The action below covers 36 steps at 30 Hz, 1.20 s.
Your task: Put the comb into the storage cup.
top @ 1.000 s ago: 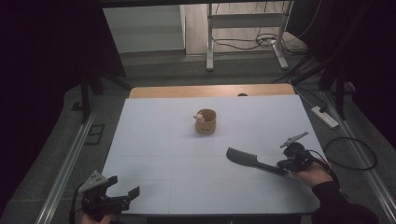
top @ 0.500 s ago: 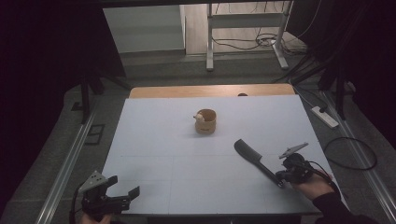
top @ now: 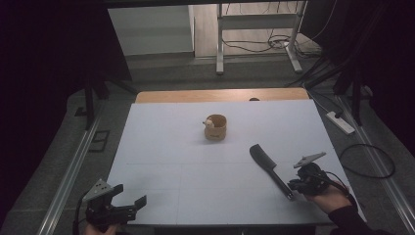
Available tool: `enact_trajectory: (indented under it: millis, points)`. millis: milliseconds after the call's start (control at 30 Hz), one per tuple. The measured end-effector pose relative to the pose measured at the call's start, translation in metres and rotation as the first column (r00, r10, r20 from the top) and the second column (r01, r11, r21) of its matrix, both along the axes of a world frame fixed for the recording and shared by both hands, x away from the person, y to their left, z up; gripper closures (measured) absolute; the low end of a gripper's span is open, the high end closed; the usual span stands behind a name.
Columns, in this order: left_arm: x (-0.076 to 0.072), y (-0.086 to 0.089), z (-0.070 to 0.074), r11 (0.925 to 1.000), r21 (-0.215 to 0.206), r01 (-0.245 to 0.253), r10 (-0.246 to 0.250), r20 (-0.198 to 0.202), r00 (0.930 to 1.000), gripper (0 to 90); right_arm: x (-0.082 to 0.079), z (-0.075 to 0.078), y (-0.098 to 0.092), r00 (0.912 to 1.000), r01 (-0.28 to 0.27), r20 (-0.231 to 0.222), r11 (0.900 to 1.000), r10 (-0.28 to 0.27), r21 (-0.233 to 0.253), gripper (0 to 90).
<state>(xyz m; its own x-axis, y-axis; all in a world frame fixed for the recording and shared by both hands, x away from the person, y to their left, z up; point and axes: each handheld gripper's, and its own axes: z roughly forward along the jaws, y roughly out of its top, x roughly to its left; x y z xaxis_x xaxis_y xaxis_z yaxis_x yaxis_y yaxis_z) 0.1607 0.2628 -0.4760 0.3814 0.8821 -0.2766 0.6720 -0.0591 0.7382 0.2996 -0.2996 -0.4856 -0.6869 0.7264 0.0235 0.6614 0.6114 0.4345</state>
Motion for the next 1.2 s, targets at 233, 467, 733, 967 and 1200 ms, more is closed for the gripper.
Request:
enact_trajectory:
  millis: [233, 467, 733, 967, 1200]
  points:
    - [0.0, 0.0, 0.0, 1.0, 0.0, -0.001, 0.001, -0.002, 1.0, 1.1, -0.001, 0.01, -0.002, 0.9971, 0.043, 0.062, 0.999, -0.044, 0.018, 60.9]
    - [0.0, 0.0, 0.0, 1.0, 0.001, -0.002, 0.002, -0.003, 1.0, 1.1, -0.002, 0.016, 0.0, 0.9953, 0.044, 0.084, 0.998, -0.048, 0.048, 42.9]
    - [0.0, 0.0, 0.0, 1.0, 0.001, -0.001, 0.001, -0.004, 1.0, 1.1, -0.001, 0.021, 0.006, 0.9945, 0.037, 0.096, 0.998, -0.042, 0.051, 24.8]
    - [0.0, 0.0, 0.0, 1.0, 0.001, -0.002, 0.002, -0.005, 1.0, 1.1, 0.001, 0.022, 0.011, 0.9945, 0.044, 0.093, 0.998, -0.049, 0.049, 13.2]
    - [0.001, 0.0, 0.0, 1.0, 0.001, -0.002, 0.002, -0.006, 1.0, 1.1, 0.002, 0.024, 0.017, 0.9935, 0.03, 0.108, 0.998, -0.037, 0.058, 6.3]
